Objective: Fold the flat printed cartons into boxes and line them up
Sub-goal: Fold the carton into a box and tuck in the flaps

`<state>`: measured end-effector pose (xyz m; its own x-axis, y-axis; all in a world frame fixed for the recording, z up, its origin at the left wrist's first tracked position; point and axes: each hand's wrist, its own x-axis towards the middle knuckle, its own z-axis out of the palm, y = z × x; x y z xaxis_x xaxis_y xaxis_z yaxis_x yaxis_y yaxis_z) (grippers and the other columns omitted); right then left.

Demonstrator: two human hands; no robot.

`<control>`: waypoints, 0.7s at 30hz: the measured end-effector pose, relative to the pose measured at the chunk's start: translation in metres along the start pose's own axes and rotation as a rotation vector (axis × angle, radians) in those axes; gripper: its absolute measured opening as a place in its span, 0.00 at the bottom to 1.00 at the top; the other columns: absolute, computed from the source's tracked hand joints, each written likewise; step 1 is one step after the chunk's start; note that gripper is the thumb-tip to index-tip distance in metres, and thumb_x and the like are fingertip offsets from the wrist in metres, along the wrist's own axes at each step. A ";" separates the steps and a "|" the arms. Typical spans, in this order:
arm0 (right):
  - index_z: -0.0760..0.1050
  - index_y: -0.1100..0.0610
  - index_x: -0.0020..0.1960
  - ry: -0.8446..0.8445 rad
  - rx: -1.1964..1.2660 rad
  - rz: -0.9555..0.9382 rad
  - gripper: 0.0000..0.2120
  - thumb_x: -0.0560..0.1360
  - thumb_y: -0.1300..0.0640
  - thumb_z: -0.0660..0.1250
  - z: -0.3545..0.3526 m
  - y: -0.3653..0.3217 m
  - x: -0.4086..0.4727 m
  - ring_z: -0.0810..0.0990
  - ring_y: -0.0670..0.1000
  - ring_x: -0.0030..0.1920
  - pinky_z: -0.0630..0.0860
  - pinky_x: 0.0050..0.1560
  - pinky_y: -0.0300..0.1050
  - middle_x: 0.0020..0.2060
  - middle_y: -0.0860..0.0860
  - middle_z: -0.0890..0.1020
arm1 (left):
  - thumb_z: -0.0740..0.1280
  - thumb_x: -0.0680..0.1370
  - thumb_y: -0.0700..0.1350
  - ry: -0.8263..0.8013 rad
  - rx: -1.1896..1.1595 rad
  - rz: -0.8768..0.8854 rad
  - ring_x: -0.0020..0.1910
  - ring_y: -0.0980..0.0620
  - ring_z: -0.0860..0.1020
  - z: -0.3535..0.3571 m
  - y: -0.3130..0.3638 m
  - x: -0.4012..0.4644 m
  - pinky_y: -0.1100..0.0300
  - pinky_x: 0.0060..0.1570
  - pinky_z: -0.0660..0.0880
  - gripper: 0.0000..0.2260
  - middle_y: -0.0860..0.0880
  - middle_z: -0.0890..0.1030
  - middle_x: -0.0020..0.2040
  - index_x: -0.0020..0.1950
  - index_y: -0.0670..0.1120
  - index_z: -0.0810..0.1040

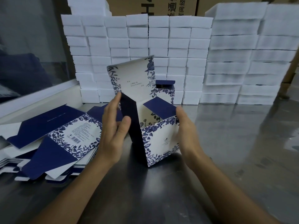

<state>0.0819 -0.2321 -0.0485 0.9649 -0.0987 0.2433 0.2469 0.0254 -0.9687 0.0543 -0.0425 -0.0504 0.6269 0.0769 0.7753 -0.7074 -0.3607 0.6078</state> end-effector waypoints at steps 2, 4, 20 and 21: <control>0.82 0.48 0.56 -0.005 -0.018 -0.055 0.34 0.69 0.25 0.56 -0.001 -0.001 -0.001 0.82 0.46 0.57 0.73 0.65 0.51 0.53 0.44 0.86 | 0.56 0.79 0.59 -0.004 0.030 -0.039 0.72 0.60 0.64 -0.005 -0.001 0.003 0.75 0.60 0.62 0.24 0.56 0.64 0.75 0.75 0.60 0.58; 0.82 0.49 0.56 -0.009 -0.015 -0.083 0.33 0.69 0.26 0.56 -0.001 0.000 -0.003 0.82 0.46 0.56 0.74 0.63 0.50 0.52 0.45 0.86 | 0.56 0.78 0.60 -0.012 0.069 -0.067 0.73 0.55 0.64 -0.007 -0.002 0.004 0.70 0.63 0.63 0.22 0.58 0.67 0.74 0.73 0.62 0.61; 0.78 0.50 0.50 0.187 -0.059 -0.268 0.28 0.69 0.27 0.59 0.002 -0.006 -0.010 0.78 0.37 0.41 0.71 0.41 0.29 0.40 0.39 0.82 | 0.72 0.67 0.59 0.097 -0.034 -0.436 0.33 0.55 0.74 0.013 0.009 0.002 0.62 0.37 0.72 0.17 0.53 0.74 0.36 0.38 0.50 0.68; 0.78 0.49 0.52 0.191 -0.063 -0.270 0.29 0.68 0.26 0.59 0.002 -0.006 -0.010 0.79 0.38 0.44 0.72 0.43 0.31 0.44 0.41 0.83 | 0.72 0.68 0.59 0.036 -0.054 -0.481 0.28 0.53 0.72 0.012 0.008 0.003 0.56 0.35 0.72 0.19 0.52 0.73 0.28 0.34 0.48 0.66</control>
<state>0.0709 -0.2294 -0.0450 0.8298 -0.2782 0.4837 0.4794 -0.0880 -0.8732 0.0540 -0.0567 -0.0453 0.8761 0.2557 0.4087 -0.3562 -0.2281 0.9062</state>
